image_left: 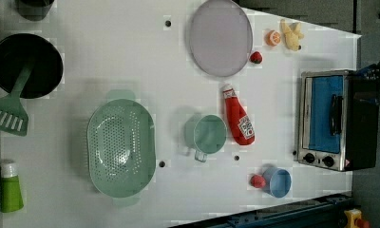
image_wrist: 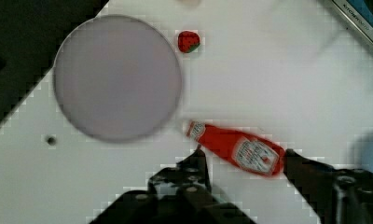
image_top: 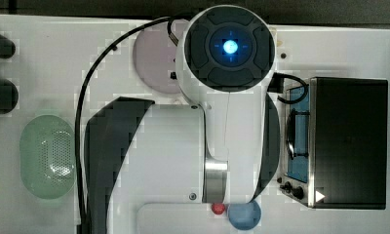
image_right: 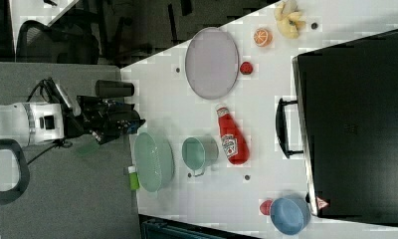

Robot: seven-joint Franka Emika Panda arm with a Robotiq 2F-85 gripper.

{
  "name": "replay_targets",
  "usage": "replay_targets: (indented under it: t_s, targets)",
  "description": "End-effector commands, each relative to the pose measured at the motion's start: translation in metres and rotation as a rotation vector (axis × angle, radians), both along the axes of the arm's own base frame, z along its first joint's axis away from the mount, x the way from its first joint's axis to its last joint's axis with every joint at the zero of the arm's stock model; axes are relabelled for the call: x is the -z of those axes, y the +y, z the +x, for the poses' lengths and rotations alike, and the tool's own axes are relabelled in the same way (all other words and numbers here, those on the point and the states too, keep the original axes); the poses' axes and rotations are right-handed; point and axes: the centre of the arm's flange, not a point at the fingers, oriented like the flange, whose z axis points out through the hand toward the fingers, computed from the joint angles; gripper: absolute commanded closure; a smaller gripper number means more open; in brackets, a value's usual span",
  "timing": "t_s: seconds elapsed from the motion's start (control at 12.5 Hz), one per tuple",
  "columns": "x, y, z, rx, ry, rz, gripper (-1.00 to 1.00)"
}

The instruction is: Pick Ketchup from the table and place it in strainer.

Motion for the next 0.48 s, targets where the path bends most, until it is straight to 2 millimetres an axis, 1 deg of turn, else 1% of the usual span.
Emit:
replay_targets:
  t_s: [0.08, 0.24, 0.32, 0.48]
  targets:
    - [-0.056, -0.021, -0.100, 0.054, 0.082, 0.000, -0.59]
    - [-0.045, -0.018, -0.099, 0.043, 0.103, -0.001, -0.99]
    - [-0.035, -0.015, -0.096, 0.018, 0.122, -0.001, -1.00]
    - [-0.007, -0.006, -0.087, -0.062, 0.148, 0.001, -1.00]
